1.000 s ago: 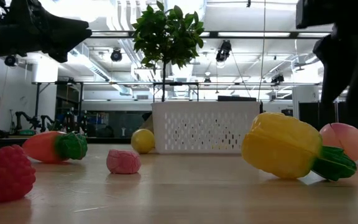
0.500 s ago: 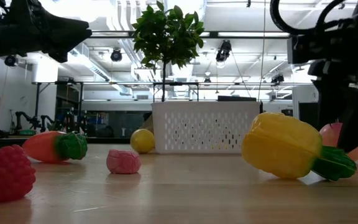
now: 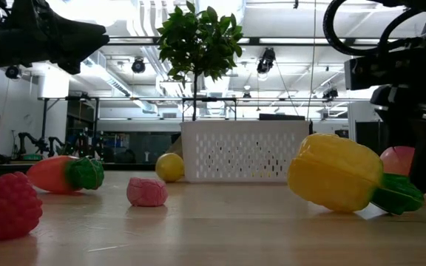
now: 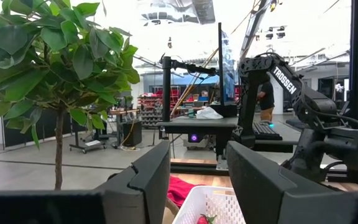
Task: Pick and placing Produce into tupperware
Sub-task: Put the top pink peach into the bin
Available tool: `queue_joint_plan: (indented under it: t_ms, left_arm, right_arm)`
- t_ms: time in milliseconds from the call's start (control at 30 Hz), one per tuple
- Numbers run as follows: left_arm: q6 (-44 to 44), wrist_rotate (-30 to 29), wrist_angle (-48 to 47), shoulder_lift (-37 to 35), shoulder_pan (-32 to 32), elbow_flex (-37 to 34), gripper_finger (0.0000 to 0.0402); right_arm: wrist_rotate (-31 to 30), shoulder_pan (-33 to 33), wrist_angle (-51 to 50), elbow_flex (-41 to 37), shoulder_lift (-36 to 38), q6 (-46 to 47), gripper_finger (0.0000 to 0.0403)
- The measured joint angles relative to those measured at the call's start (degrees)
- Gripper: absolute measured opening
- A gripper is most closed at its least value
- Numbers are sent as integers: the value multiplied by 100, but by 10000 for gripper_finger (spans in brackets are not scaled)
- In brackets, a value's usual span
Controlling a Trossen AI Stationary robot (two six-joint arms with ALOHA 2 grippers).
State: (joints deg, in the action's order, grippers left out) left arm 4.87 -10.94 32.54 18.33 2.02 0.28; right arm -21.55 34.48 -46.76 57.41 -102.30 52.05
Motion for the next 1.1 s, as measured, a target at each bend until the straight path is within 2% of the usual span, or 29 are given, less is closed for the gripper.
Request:
queue_joint_plan:
  t_ms: [367, 633, 767, 1100]
  left_arm:
    - [2, 0, -2, 0, 0, 2, 144]
    - [2, 0, -1, -2, 0, 2, 144]
    - [2, 0, -3, 0, 0, 2, 144]
    - [2, 0, -2, 0, 0, 2, 144]
  right_arm:
    - [23, 0, -10, 0, -7, 30, 249]
    - [9, -4, -85, -20, 151, 180, 259]
    - [-91, -14, -84, -20, 337, 195, 251]
    - [-404, -384, -21, 94, 1065, 36, 249]
